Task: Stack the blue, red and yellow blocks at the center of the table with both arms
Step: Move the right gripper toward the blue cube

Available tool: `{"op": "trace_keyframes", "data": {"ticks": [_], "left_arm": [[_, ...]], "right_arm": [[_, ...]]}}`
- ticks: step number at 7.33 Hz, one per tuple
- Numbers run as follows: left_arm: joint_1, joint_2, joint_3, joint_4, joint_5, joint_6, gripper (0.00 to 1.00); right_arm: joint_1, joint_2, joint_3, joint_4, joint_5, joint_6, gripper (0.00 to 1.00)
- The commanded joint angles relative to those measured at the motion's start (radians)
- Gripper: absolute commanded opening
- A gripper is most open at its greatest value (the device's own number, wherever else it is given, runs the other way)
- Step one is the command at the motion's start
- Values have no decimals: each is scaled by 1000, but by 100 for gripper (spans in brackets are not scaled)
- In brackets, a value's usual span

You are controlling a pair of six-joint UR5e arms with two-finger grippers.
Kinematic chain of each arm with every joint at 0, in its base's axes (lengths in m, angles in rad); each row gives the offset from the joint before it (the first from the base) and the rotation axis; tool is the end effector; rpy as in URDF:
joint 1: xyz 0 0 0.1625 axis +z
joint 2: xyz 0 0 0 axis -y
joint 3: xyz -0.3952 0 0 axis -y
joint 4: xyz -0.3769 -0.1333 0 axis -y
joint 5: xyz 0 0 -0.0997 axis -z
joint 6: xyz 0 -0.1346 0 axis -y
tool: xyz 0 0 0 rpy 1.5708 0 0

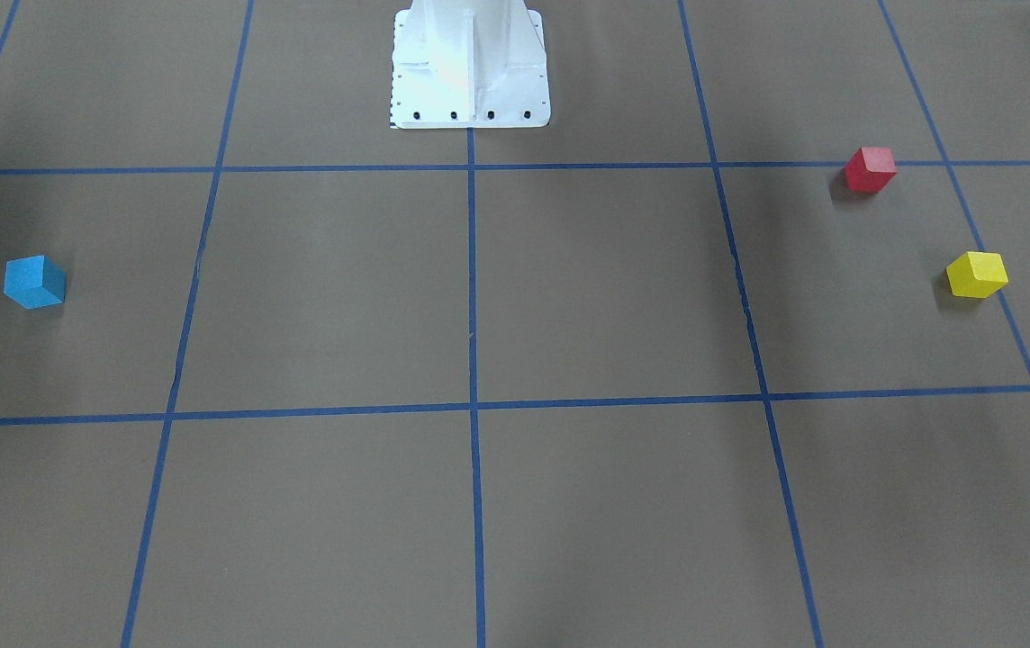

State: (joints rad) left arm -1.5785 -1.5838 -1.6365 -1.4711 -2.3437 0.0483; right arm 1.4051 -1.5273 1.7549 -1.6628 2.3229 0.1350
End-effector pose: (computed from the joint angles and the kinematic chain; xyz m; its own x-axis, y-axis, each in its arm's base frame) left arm -0.0430 -0.4782 0.6265 0.7153 0.0281 -0.6983 -0.0269 0.9996 0.0127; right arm -0.0411 -0.4965 0.5562 0.7206 -0.0781 0.6889 0.0670 0.9968 0.0428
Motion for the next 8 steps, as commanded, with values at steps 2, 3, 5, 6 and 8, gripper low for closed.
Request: {"op": "trace_keyframes", "data": {"ticks": [2,3,5,6,8], "left_arm": [[-5,42,-40,-11,-2,4,100],[-5,42,-55,-12,-3,4,100],[-5,44,-45,-12,1,2,100],[-3,48,-43,-12,0,2,100],[-2,48,-46,-11,3,8,100]], "right_arm": [[-1,-1,8,-2,-2,2,100],[-1,1,8,-2,-2,2,100],[0,-5,8,-2,-4,0,100],[-1,-10,8,4,6,3,100],[-8,-40,9,14,48,3,100]]}}
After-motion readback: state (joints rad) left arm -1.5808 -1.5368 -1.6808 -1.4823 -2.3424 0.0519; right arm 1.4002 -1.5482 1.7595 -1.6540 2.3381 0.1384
